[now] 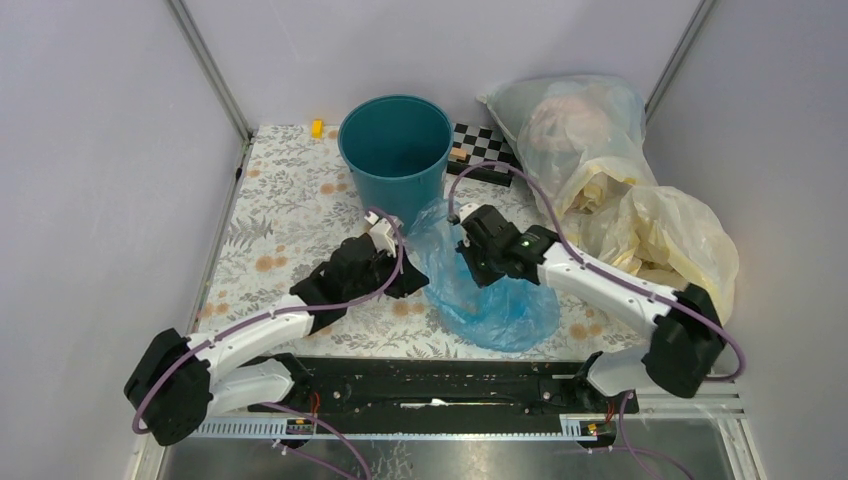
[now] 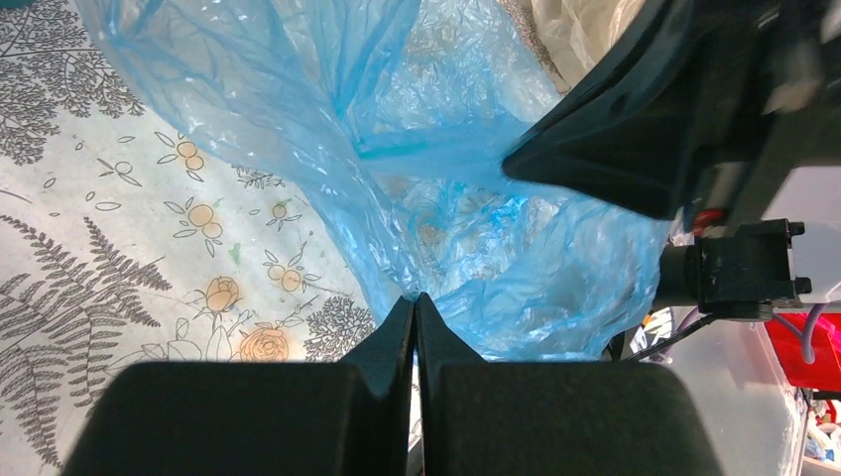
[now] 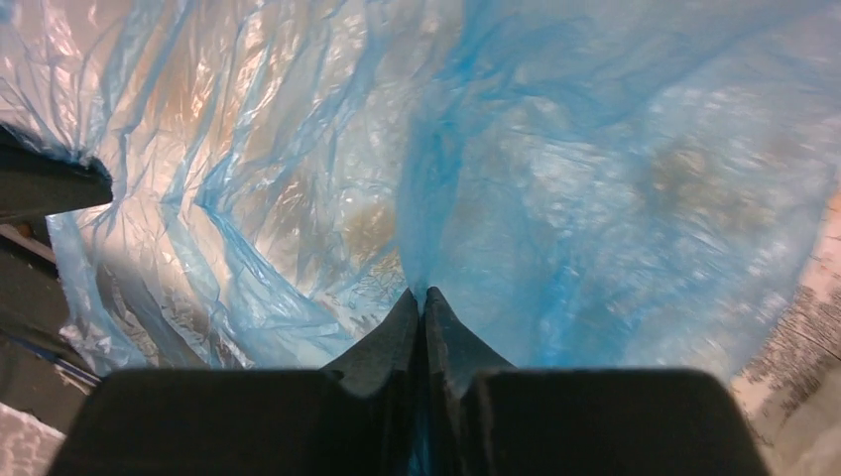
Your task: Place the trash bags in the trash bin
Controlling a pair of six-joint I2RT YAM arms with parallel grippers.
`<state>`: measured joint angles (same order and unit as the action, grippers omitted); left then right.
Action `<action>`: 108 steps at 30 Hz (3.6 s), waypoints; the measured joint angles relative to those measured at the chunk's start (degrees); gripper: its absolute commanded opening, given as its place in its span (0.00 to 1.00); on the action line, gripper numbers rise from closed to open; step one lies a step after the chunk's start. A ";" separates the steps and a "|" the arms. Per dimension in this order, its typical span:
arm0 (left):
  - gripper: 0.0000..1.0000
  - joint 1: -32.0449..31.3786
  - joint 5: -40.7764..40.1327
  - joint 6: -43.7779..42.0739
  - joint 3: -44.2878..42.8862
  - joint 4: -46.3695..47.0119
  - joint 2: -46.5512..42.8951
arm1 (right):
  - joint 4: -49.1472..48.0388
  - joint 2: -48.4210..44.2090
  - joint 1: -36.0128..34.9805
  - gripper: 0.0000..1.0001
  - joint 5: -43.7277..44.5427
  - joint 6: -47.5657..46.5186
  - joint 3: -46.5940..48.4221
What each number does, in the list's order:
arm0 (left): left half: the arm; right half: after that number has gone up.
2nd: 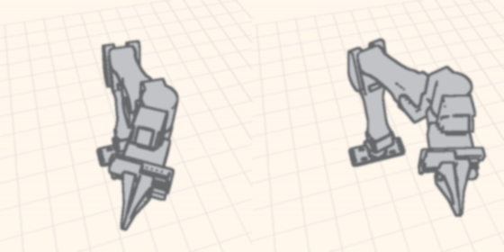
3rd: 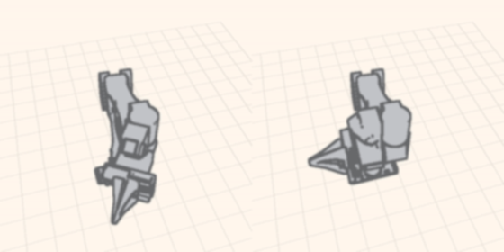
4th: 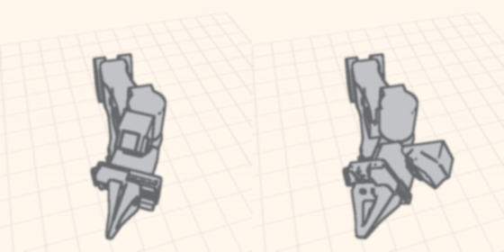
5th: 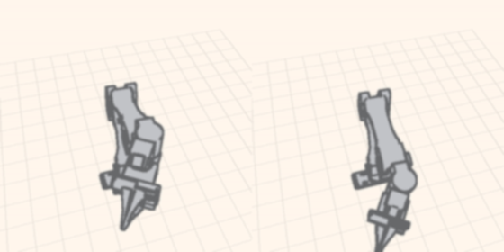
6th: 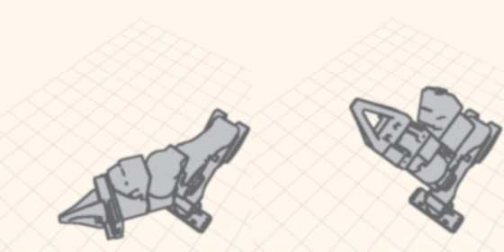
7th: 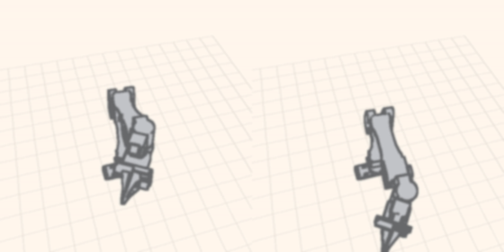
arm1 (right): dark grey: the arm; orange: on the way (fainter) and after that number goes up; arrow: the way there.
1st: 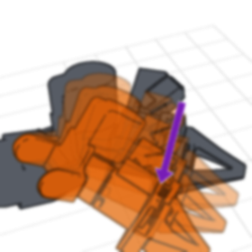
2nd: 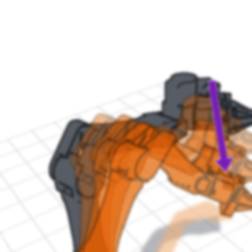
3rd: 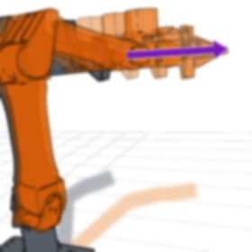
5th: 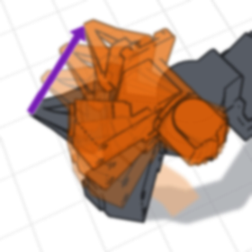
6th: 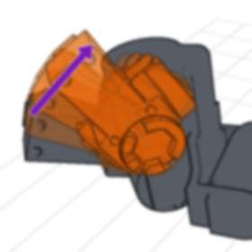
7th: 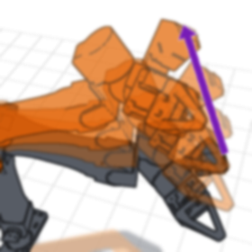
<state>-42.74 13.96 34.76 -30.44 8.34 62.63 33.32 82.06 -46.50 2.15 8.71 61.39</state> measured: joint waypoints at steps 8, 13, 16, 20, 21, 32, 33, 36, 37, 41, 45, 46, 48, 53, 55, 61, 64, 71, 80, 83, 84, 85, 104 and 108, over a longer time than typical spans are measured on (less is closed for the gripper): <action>0.00 0.00 -2.82 -0.09 -3.02 -8.72 -6.40 | -4.63 -18.78 -0.13 0.06 14.36 5.01 -2.60; 0.00 0.00 -5.38 -0.94 -9.68 -17.66 -10.62 | -7.13 -33.31 -0.17 0.09 24.79 10.51 -8.09; 0.00 0.00 -6.80 -1.77 -14.95 -22.49 -12.74 | -6.60 -38.42 -0.17 0.29 30.97 14.32 -10.71; 0.00 0.00 -8.72 -3.21 -22.29 -26.93 -14.56 | -4.68 -41.92 -0.17 0.44 37.03 18.23 -11.89; 0.00 0.00 -8.98 -3.58 -24.09 -27.78 -14.62 | -4.28 -42.42 -0.15 0.49 37.46 18.32 -11.91; 0.00 0.00 -4.52 -7.56 -39.74 -35.15 -7.89 | -0.87 -40.39 -0.22 0.82 28.02 12.28 -5.42; 0.00 0.00 -3.74 -7.91 -40.89 -35.95 -7.10 | -0.94 -40.15 -0.22 0.74 26.01 10.97 -5.03; 0.00 0.00 -0.87 -8.90 -43.80 -37.81 -4.96 | -1.40 -39.01 -0.24 0.41 18.84 7.67 -3.96; 0.00 0.00 -0.28 -9.09 -44.09 -38.21 -4.63 | -1.99 -38.36 -0.24 0.26 16.39 6.80 -3.65; 0.00 0.00 1.40 -9.42 -44.22 -39.87 -3.72 | -7.45 -32.92 -0.26 0.00 5.42 4.59 -3.37; 0.00 0.00 2.16 -9.46 -44.22 -40.63 -2.73 | -17.68 -24.44 -0.31 0.00 -5.01 5.42 -4.94; 0.00 0.00 2.23 -9.44 -44.22 -40.83 -2.51 | -20.46 -23.04 -0.37 0.00 -6.58 5.90 -6.14; 0.00 0.00 2.23 -9.42 -44.22 -41.24 -2.12 | -27.61 -20.09 -0.94 0.00 -9.86 7.19 -9.73; 0.00 0.00 1.86 -8.92 -44.28 -41.59 -1.49 | -43.47 -13.27 -5.35 0.00 -12.15 8.20 -18.01; 0.00 0.00 1.70 -8.59 -44.83 -41.81 -1.09 | -47.67 -10.32 -7.15 0.00 -12.20 7.74 -19.02; 0.00 0.00 1.57 -7.67 -45.20 -40.96 -0.52 | -62.93 -2.78 -9.64 0.00 -14.47 8.15 -22.16; 0.00 0.00 1.20 -7.15 -44.48 -39.10 -0.66 | -68.83 0.22 -10.12 0.00 -16.50 9.31 -24.65; 0.00 0.00 4.20 -5.70 -43.19 -35.63 -0.63 | -76.78 7.26 -10.91 0.00 -23.45 13.27 -25.57; 0.00 0.00 9.14 -1.25 -40.59 -29.07 -0.94 | -81.26 14.34 -10.99 0.00 -27.67 18.32 -20.72; 0.00 0.00 10.86 0.11 -39.56 -27.17 -0.94 | -80.00 15.52 -10.99 0.00 -26.71 19.17 -17.27; 0.00 0.00 11.23 0.48 -39.43 -26.80 -0.96 | -79.49 15.87 -10.99 0.00 -26.12 19.37 -15.98; 0.00 0.00 11.43 0.74 -39.41 -26.58 -0.96 | -78.75 16.24 -10.99 0.00 -25.07 19.61 -14.38; 0.02 0.00 21.33 7.72 -55.49 -21.62 -4.94 | -63.04 18.12 -11.04 0.06 -11.08 21.07 -10.86; 0.01 0.00 19.85 6.67 -55.49 -23.67 -6.73 | -55.58 12.94 -11.06 0.08 -5.66 18.71 -10.86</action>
<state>-42.74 33.80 41.43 -85.93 -15.33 55.90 -22.26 95.00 -57.56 -3.51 27.42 50.52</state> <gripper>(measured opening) 0.016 0.068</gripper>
